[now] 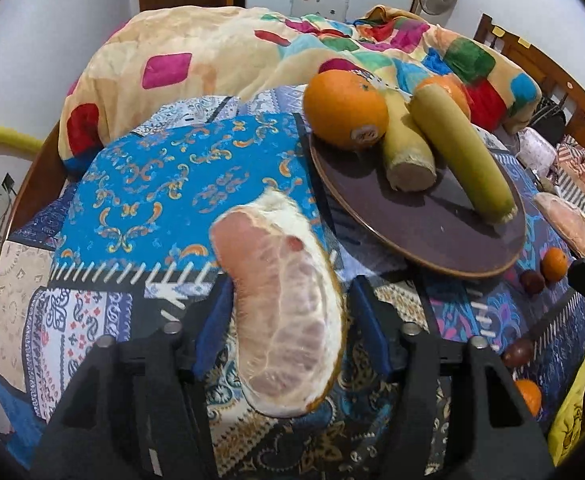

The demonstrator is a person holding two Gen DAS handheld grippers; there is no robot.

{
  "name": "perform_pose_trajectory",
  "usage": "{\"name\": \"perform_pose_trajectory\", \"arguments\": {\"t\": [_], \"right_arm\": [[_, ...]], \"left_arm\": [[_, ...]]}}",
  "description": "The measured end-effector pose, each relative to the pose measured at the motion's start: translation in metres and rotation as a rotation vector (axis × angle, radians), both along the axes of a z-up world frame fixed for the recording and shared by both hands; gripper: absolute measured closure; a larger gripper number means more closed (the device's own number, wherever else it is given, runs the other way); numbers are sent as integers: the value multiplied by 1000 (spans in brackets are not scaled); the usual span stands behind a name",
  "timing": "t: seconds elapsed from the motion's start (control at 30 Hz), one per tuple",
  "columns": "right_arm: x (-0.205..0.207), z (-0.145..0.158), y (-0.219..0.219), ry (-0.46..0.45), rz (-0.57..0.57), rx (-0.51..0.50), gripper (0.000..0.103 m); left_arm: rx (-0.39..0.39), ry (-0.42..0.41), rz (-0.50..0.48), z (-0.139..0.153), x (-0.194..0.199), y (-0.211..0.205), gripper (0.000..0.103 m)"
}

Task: Organize fruits
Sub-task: 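Lower the pomelo segment onto the plate with the left tool while the right tool places its segment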

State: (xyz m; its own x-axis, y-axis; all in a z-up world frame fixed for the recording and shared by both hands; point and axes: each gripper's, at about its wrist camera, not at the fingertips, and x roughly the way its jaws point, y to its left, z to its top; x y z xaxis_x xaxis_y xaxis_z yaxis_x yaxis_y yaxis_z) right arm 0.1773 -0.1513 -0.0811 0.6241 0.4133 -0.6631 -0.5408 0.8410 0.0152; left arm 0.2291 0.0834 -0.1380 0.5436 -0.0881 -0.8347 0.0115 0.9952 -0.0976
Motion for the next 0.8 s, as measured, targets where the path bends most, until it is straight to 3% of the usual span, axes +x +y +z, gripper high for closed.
{"name": "perform_pose_trajectory", "arguments": {"t": [0.33, 0.53, 0.8], "right_arm": [[8, -3, -14, -6, -48, 4, 46], [15, 6, -19, -37, -74, 18, 46], [43, 17, -12, -65, -125, 25, 46]], "left_arm": [[43, -41, -17, 8, -10, -10, 54], [65, -129, -53, 35, -23, -26, 54], [45, -208, -95, 63, -10, -49, 54]]}}
